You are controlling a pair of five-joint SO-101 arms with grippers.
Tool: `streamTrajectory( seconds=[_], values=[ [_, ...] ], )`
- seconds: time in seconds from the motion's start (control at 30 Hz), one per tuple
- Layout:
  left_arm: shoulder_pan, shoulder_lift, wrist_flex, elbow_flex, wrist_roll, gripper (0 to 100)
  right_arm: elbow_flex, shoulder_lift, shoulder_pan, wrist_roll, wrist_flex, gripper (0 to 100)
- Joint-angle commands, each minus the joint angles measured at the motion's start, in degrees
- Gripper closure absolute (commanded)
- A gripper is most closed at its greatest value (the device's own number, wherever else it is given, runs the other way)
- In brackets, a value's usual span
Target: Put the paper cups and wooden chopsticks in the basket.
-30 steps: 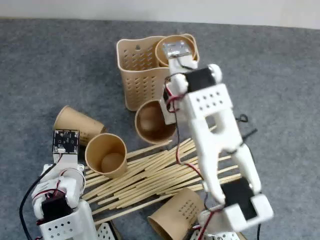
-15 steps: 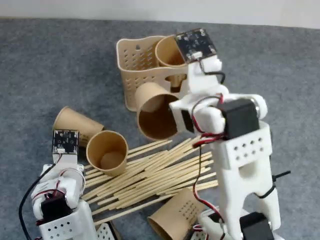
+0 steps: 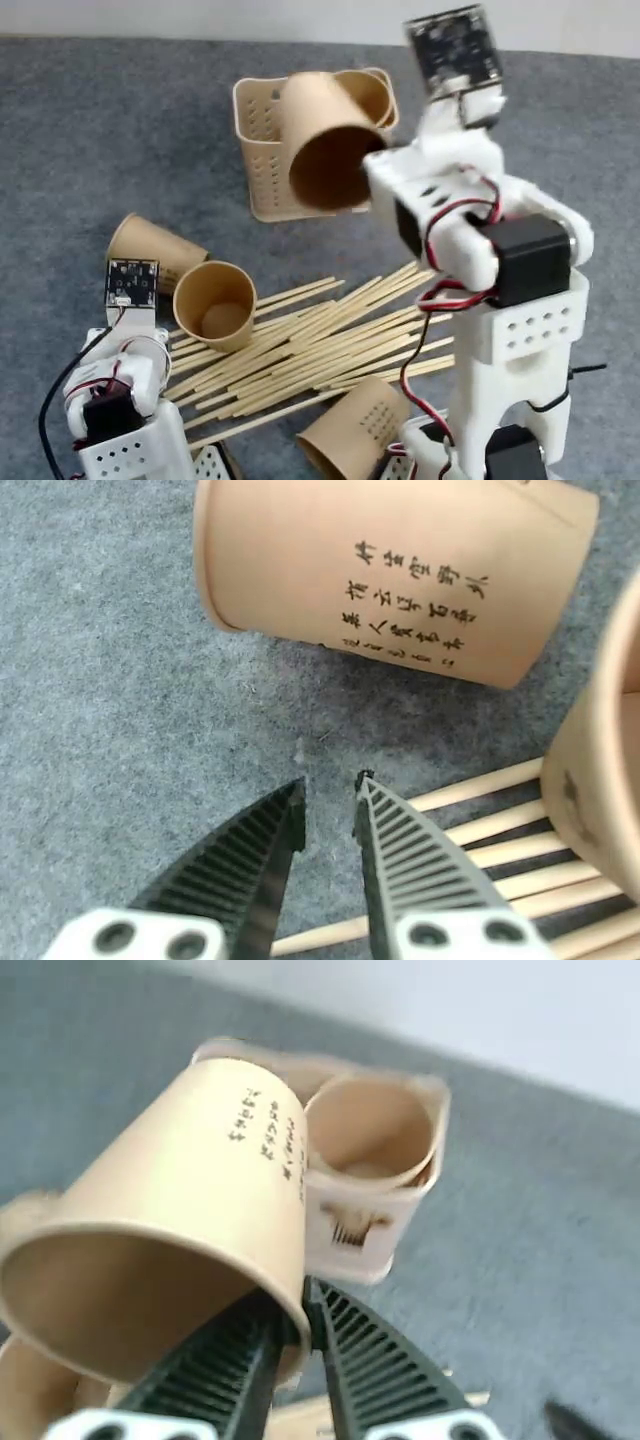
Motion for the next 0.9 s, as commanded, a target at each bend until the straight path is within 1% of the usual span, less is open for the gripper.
streamTrajectory(
  seconds=[0.0, 0.1, 0.33, 0.47, 0.63, 0.7, 0.87],
  values=[
    [-0.7, -0.8, -0.6, -0.5, -0.3, 90, -2.8, -0.8, 3.3, 0.4, -6.5, 99.3],
    [-0.7, -0.8, -0.6, -0.5, -0.3, 90, -3.0, 2.7, 4.9, 0.4, -8.1, 99.3],
    [-0.7, -0.8, -0.6, -0.5, -0.3, 90, -3.3, 13.5, 8.6, 0.3, -8.0, 99.3],
    [-0.7, -0.8, -0.6, -0.5, -0.3, 90, -3.4, 17.4, 8.8, 0.3, -8.9, 99.3],
    [-0.7, -0.8, -0.6, -0.5, -0.3, 90, -3.4, 17.8, 8.8, 0.4, -10.5, 98.7],
    [-0.7, -0.8, -0.6, -0.5, -0.3, 90, -4.2, 17.7, 8.7, 0.4, -10.5, 95.7],
    [-0.7, -0.8, -0.6, -0.5, -0.3, 90, -7.4, 18.2, 8.5, 0.3, -10.5, 80.7]
  ],
)
